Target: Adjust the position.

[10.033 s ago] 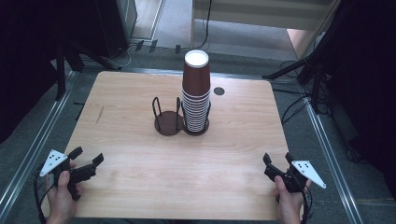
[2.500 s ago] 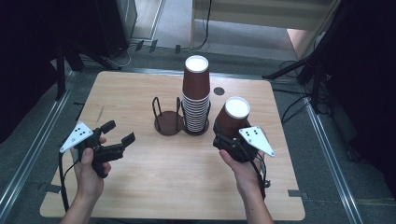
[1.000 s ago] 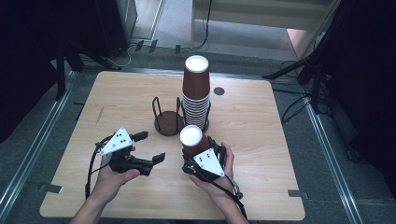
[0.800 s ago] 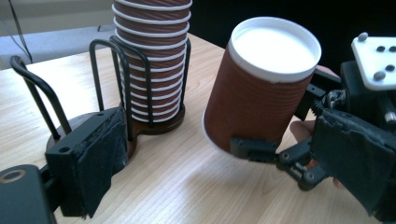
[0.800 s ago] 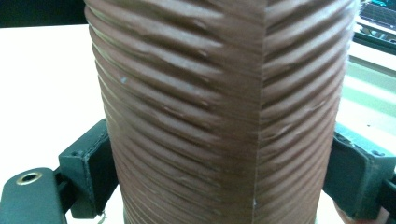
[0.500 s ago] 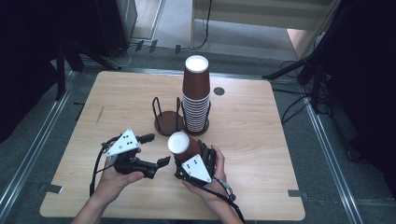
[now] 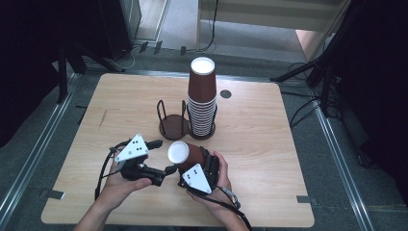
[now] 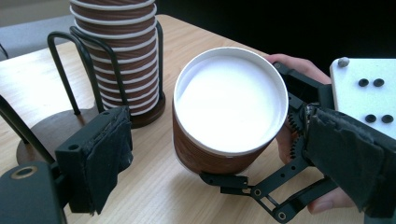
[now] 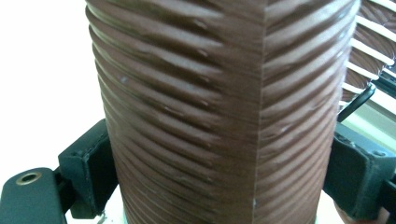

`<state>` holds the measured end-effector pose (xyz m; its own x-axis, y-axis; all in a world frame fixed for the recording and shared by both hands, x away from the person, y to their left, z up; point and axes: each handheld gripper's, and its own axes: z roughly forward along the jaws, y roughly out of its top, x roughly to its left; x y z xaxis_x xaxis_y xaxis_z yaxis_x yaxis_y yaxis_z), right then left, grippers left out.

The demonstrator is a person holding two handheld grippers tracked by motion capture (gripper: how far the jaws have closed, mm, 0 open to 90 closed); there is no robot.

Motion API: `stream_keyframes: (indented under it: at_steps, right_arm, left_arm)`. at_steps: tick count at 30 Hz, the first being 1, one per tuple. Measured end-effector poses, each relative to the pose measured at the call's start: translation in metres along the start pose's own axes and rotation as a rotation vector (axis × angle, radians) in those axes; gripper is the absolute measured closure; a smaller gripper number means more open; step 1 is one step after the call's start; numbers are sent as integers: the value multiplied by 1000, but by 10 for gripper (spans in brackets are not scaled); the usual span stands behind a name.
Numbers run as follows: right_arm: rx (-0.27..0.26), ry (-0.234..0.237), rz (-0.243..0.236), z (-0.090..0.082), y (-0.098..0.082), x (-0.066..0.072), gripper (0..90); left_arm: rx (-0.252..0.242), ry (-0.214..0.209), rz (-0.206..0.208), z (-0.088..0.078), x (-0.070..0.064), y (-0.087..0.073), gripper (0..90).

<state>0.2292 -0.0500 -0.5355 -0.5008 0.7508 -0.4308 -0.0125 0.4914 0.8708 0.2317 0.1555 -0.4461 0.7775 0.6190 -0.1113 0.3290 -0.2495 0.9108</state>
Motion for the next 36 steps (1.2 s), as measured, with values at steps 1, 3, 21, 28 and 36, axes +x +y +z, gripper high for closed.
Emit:
stream_keyframes:
  at_steps: [1, 3, 21, 28, 36]
  right_arm:
    - [-1, 0, 0, 0, 0, 0, 109]
    - [-9, -2, -9, 0, 1, 1, 109]
    - [-54, 26, -116, -4, 0, 12, 108]
    - [-70, 35, -139, -5, 0, 14, 108]
    - [-73, 20, -157, -6, 0, 15, 106]
  left_arm:
    - [5, -2, 4, 0, 0, 0, 79]
    - [13, -2, 5, 1, -1, 0, 80]
    - [104, -19, 22, 14, -7, 0, 132]
    - [130, -21, 13, 17, -7, -1, 138]
    - [146, -22, 21, 19, -8, -2, 143]
